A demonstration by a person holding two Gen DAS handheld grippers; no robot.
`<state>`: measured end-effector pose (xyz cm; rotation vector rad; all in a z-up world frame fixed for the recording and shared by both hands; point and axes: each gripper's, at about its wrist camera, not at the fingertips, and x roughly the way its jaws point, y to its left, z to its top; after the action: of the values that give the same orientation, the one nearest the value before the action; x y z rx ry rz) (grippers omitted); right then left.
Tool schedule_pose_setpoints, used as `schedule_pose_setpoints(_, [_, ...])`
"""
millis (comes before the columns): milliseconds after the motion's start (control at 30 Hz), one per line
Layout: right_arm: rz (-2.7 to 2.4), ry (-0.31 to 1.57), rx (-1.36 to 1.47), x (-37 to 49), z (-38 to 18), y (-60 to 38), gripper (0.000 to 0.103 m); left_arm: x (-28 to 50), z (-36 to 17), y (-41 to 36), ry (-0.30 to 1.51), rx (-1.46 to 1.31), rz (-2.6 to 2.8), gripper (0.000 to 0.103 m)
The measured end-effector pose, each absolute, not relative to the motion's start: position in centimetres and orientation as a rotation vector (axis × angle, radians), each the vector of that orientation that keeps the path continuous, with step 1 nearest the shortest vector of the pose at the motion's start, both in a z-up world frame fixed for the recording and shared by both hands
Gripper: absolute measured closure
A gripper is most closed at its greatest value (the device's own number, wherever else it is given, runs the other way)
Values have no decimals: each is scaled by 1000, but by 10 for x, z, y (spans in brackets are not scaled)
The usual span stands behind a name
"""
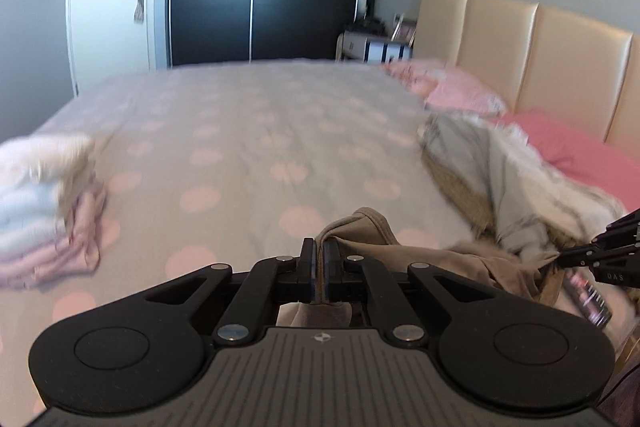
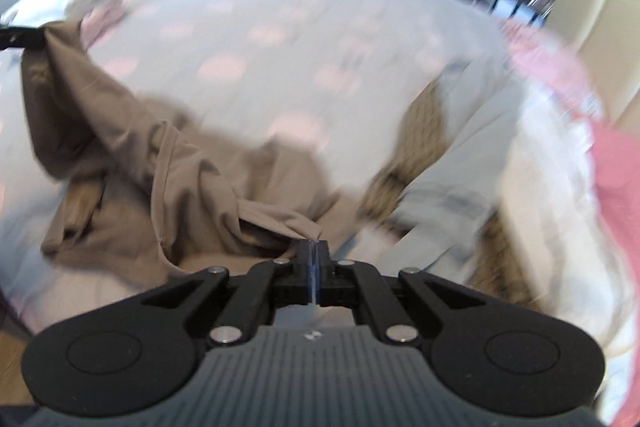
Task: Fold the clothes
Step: 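Lift the taupe shirt high with both grippers to shake it out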
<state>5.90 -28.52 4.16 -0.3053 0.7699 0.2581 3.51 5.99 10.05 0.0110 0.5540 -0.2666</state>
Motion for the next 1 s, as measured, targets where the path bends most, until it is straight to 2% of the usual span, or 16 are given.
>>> schedule_pose_setpoints(267, [130, 482, -354, 46, 168, -317, 103, 10, 206, 57, 284, -41, -317, 102])
schedule_pose_setpoints(400, [155, 442, -347, 35, 194, -316, 103, 1, 239, 44, 239, -14, -362, 102])
schedule_pose_setpoints(533, [227, 489, -337, 30, 177, -301, 103, -3, 246, 29, 248, 37, -388, 102])
schedule_pose_setpoints(800, [353, 638, -310, 32, 119, -274, 103, 8, 219, 22, 346, 87, -371, 102])
schedule_pose_setpoints(1000, [463, 710, -263, 30, 92, -237, 98, 9, 217, 23, 357, 73, -377, 102])
